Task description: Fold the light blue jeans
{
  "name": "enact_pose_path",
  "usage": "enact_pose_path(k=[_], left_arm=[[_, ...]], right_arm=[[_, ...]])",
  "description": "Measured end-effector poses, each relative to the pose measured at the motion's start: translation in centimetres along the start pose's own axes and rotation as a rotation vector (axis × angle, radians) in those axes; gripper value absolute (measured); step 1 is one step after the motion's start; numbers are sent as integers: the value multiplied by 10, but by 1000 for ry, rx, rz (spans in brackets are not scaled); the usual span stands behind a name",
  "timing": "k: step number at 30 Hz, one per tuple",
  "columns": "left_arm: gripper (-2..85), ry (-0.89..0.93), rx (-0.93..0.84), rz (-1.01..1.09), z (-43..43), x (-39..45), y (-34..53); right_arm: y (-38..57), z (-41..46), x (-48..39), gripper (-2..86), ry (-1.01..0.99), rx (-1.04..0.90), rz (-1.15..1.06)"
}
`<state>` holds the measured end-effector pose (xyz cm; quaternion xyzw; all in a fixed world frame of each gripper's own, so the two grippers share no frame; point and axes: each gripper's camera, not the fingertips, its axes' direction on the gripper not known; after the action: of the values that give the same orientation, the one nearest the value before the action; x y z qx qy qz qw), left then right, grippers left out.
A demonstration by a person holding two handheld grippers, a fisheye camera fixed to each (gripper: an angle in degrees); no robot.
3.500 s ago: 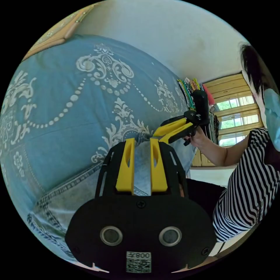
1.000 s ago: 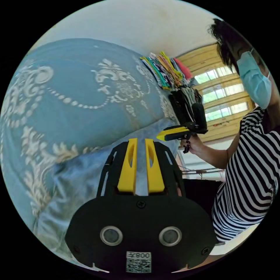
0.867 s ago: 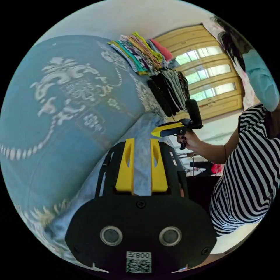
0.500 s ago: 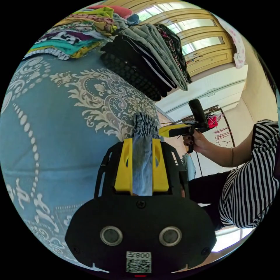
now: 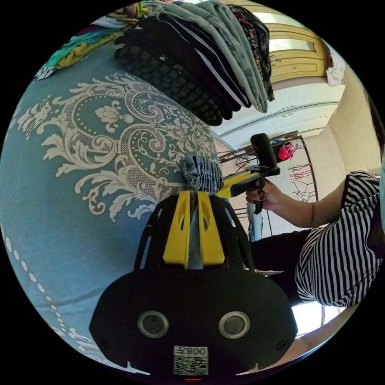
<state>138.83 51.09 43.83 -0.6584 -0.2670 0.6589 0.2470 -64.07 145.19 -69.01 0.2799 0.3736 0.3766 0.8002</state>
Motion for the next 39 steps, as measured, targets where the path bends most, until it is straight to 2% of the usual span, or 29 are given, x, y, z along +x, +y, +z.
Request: enact_pose_path(k=[7, 15, 27, 39], left_arm=[[31, 126, 146, 90, -32, 19, 30], [30, 154, 247, 113, -81, 47, 124], [32, 67, 319, -248, -75, 61, 354], [59, 29, 451, -490, -16, 41, 520]], right_arm=[[11, -21, -26, 34, -129, -33, -148], [27, 24, -116, 34, -277, -281, -384], [95, 197, -202, 29, -345, -762, -550], [158, 313, -249, 36, -232, -1012, -653]])
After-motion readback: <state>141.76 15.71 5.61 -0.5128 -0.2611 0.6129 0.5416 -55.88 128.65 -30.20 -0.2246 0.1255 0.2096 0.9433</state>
